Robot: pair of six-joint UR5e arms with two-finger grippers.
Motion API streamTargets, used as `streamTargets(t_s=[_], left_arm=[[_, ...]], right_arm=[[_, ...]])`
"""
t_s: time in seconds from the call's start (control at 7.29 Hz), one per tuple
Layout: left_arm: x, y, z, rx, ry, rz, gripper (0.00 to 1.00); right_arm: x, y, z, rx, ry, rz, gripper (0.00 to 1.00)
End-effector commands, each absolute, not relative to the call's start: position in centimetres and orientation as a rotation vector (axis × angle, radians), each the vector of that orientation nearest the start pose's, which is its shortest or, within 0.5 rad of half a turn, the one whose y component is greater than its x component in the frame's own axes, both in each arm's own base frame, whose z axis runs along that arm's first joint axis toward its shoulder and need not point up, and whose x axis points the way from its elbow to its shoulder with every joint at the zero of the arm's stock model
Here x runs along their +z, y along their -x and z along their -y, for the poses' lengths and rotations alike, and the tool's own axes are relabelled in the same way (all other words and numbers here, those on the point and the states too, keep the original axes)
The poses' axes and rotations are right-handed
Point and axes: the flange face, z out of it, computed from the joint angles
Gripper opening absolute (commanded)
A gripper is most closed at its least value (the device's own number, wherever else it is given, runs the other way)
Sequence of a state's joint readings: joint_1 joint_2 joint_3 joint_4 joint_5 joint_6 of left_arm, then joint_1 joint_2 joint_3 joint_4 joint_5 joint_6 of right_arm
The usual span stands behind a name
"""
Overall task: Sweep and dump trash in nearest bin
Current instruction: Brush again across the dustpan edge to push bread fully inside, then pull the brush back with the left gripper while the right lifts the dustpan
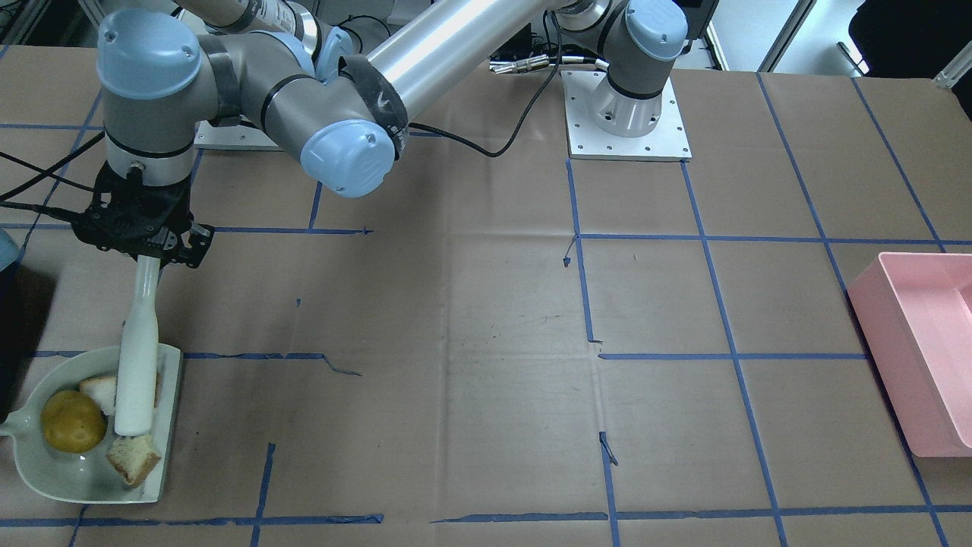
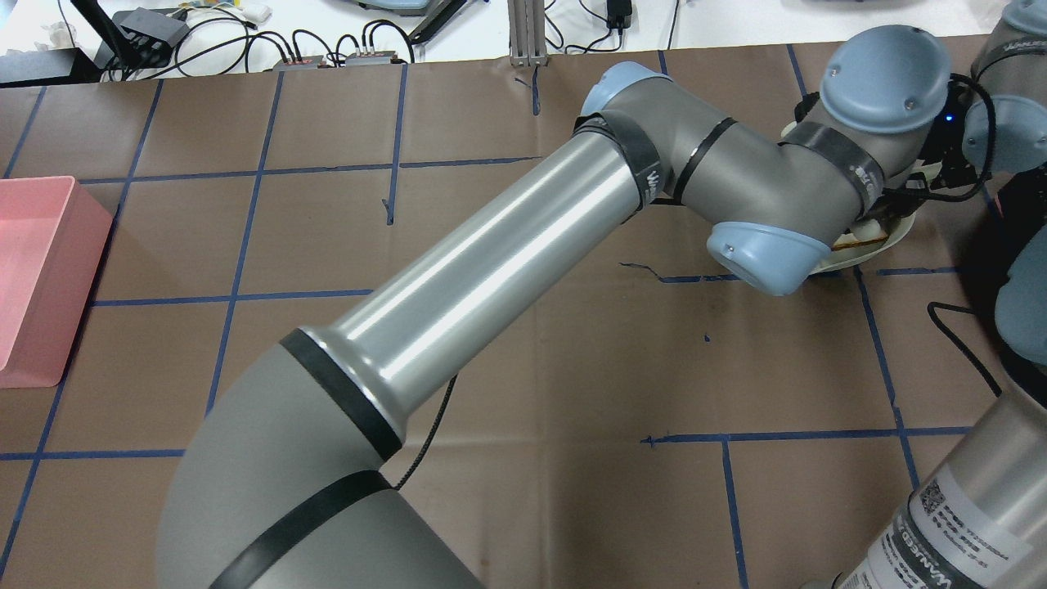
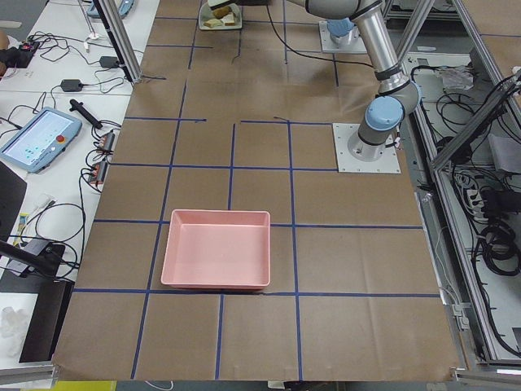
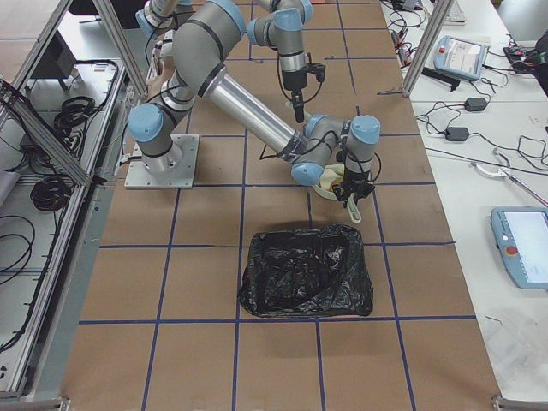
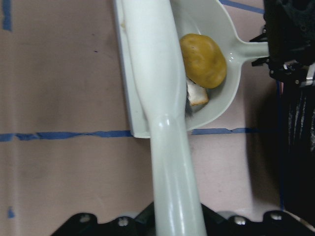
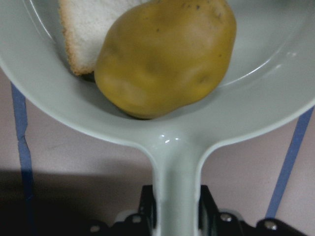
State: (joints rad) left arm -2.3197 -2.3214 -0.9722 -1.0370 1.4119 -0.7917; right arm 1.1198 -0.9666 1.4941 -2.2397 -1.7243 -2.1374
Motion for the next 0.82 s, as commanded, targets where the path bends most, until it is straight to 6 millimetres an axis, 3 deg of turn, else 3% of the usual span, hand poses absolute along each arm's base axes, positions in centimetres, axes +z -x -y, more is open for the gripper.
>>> streamTargets(t_s=[0.0, 0.14, 0.27, 0.69], left_arm=[[37.1, 60.5, 49.5, -0.226, -0.030, -3.447, 0.00], [37.5, 57.7, 50.1, -0.189, 0.010, -3.427, 0.00], [38.1, 55.5, 48.9, -0.162, 0.037, -3.412, 0.00], [37.3, 48.4, 40.5, -0.089, 0.048, -3.316, 0.00]], right_arm=[[23.2, 19.6, 67.5, 0.180, 2.463, -2.219, 0.00], [23.2, 19.6, 67.5, 0.180, 2.463, -2.219, 0.00], [23.2, 19.6, 67.5, 0.183, 2.463, -2.220, 0.00], [23.3, 19.6, 67.4, 0.185, 2.459, -2.223, 0.00]])
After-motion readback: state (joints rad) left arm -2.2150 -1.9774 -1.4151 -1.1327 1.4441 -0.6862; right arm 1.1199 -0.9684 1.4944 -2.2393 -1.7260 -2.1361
